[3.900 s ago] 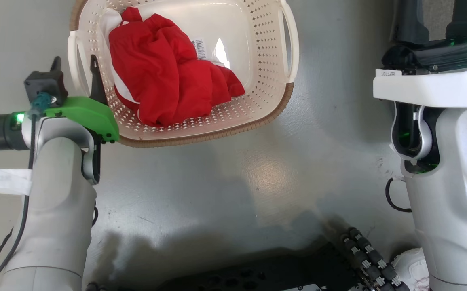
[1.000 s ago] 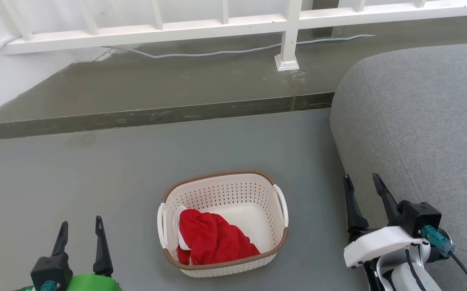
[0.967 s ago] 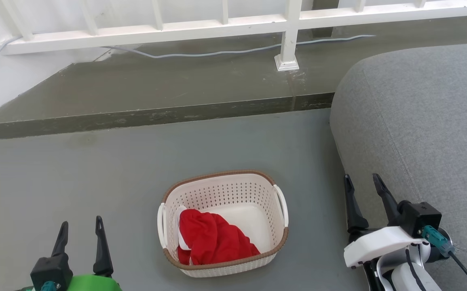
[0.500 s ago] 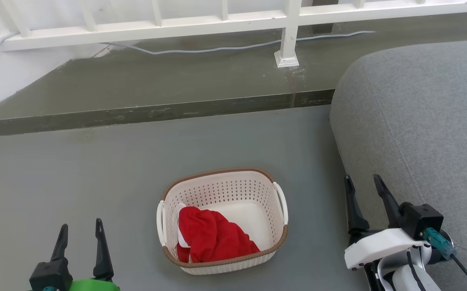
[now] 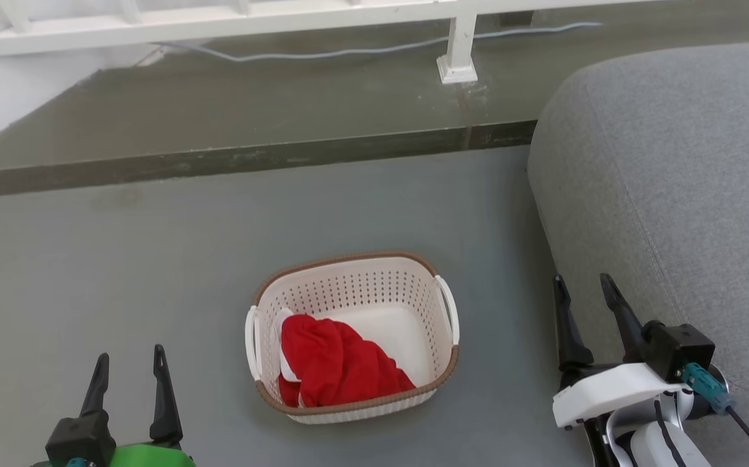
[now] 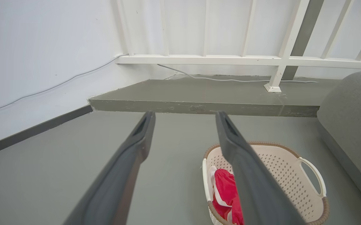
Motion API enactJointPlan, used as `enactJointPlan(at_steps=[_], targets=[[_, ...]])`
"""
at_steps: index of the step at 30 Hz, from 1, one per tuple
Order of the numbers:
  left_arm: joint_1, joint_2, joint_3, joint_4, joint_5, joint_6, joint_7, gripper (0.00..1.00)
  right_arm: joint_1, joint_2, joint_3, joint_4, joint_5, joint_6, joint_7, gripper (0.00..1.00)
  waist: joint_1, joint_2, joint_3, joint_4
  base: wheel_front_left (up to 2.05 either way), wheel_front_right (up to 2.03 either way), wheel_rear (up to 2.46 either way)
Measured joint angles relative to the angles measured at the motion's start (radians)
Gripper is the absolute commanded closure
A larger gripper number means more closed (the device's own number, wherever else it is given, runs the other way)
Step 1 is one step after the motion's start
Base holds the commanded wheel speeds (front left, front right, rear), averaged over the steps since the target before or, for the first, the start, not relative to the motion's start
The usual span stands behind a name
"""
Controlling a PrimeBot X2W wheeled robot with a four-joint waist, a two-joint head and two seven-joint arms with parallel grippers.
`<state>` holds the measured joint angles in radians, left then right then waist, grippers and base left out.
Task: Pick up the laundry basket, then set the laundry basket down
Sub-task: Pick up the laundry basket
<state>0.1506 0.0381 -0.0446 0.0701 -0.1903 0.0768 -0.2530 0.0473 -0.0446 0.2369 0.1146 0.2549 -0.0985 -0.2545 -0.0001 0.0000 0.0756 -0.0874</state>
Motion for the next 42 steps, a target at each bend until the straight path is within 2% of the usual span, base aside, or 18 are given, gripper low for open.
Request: enactJointPlan(at_steps=[9, 18, 30, 42], targets=[[-0.010, 0.001, -0.008, -0.020, 0.012, 0.003, 0.000, 0.00, -0.044, 0.000, -0.003, -0.016, 0.000, 0.000, 0.000, 0.00, 0.0000, 0.0000, 0.062, -0.004, 0.00, 0.00, 0.00], [-0.119, 0.003, -0.015, 0.022, 0.019, 0.003, 0.000, 0.00, -0.144, 0.000, -0.005, 0.010, -0.007, 0.000, 0.000, 0.00, 0.0000, 0.0000, 0.164, -0.005, 0.00, 0.00, 0.00], [-0.286, 0.002, -0.020, 0.182, 0.008, 0.001, 0.010, 0.00, -0.288, -0.001, -0.008, 0.153, 0.001, 0.008, 0.000, 0.00, 0.0001, 0.0000, 0.327, 0.006, 0.00, 0.00, 0.00], [-0.495, -0.001, -0.071, 0.322, 0.002, -0.026, 0.034, 0.00, -0.461, -0.006, -0.005, 0.358, 0.031, 0.008, 0.016, 0.00, 0.0002, 0.0000, 0.497, 0.026, 0.00, 0.00, 0.00]])
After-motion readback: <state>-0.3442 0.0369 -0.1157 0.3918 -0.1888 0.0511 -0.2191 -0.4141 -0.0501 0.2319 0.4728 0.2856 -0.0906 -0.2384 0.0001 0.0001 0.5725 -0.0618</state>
